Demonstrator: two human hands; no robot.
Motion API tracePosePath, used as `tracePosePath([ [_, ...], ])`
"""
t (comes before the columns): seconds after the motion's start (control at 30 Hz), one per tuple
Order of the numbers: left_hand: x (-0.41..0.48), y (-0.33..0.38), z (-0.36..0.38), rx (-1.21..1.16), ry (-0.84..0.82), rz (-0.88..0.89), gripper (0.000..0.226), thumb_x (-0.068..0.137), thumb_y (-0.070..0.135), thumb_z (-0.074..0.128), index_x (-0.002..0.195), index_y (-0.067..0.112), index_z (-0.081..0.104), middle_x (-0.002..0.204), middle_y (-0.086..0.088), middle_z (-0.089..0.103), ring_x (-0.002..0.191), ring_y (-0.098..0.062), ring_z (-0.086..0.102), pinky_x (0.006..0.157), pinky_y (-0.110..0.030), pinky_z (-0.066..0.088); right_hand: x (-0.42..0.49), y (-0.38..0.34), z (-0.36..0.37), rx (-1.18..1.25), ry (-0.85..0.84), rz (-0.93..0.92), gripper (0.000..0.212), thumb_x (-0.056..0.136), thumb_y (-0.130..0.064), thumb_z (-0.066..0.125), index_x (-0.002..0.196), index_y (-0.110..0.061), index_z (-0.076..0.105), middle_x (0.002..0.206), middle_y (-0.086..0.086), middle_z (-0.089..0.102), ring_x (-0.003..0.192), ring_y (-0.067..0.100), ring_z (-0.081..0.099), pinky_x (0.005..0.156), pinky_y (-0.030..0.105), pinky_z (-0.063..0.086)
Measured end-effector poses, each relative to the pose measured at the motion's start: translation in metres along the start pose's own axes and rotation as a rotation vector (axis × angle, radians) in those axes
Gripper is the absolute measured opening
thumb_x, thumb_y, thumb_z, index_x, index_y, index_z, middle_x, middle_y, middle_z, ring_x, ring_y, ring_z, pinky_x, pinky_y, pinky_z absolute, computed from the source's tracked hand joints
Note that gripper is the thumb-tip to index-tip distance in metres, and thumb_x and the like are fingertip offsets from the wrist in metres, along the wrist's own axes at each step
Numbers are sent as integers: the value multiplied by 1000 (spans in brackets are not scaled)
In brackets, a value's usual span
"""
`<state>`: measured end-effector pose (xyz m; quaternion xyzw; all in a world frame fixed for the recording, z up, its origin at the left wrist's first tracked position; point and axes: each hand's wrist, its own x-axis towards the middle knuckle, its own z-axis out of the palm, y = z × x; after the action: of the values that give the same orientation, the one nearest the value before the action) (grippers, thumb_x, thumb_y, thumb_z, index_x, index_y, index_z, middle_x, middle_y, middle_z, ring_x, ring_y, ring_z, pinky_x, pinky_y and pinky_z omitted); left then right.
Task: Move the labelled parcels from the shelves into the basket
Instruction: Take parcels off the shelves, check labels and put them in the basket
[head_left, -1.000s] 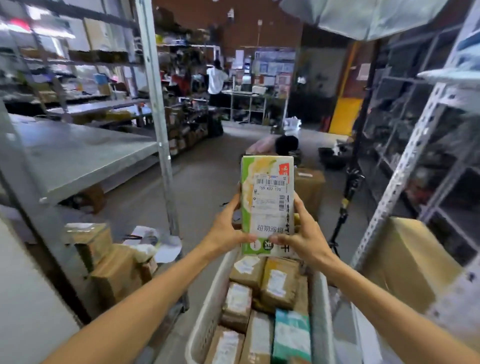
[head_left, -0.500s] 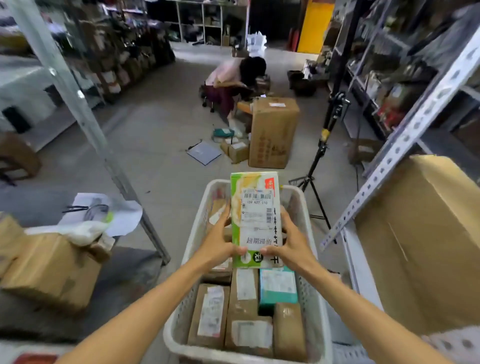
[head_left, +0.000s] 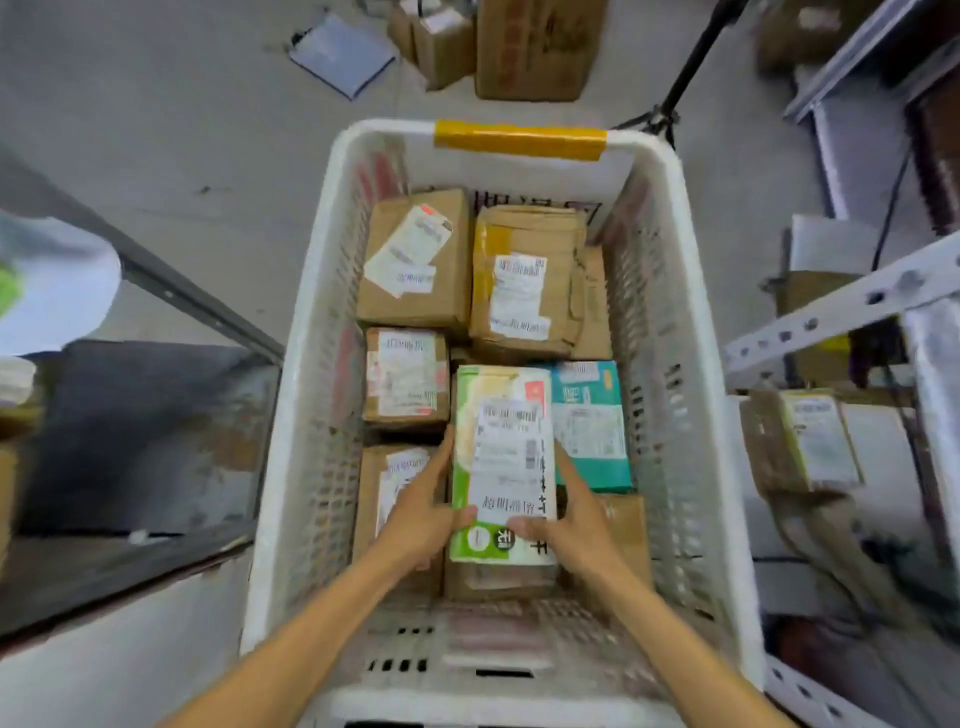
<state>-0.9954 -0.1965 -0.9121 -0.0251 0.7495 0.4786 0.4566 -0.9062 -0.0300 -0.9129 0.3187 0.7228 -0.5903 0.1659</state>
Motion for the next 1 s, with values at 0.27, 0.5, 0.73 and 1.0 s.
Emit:
tracePosePath([
  [0.27, 22, 9, -7, 21, 23, -4, 88, 89, 1, 60, 147, 43, 11, 137, 16, 46, 121, -12, 52, 90, -17, 47, 28, -27, -5, -111, -3, -14, 92, 77, -6, 77, 140, -46, 23, 109, -40, 40, 111, -4, 41, 66, 1, 42],
  [0.5, 10, -3, -12, -6, -1, -5, 92, 87, -4, 60, 143, 50, 12, 127, 25, 45, 117, -10, 55, 84, -19, 51, 19, -18, 6, -143, -35, -2, 91, 76, -2, 75, 132, -52, 24, 107, -40, 46, 107, -3, 49, 64, 8, 46],
  [0.73, 26, -2, -9, 42, -10, 16, 86, 92, 2, 56, 145, 50, 9, 144, 14, 42, 130, -14, 46, 104, -40, 45, 39, -21, 3, -152, -70, 29, 94, 77, -3, 76, 146, -41, 24, 117, -25, 50, 113, 5, 51, 83, 26, 54],
  [1.0, 52, -32, -2, 225, 55, 126, 110, 76, 4, 73, 151, 41, 1, 153, 7, 32, 142, -21, 28, 106, -51, 39, 59, 4, 31, -411, 194, -12, 101, 70, -8, 83, 151, -22, 25, 131, 4, 50, 121, 22, 46, 94, 31, 39],
])
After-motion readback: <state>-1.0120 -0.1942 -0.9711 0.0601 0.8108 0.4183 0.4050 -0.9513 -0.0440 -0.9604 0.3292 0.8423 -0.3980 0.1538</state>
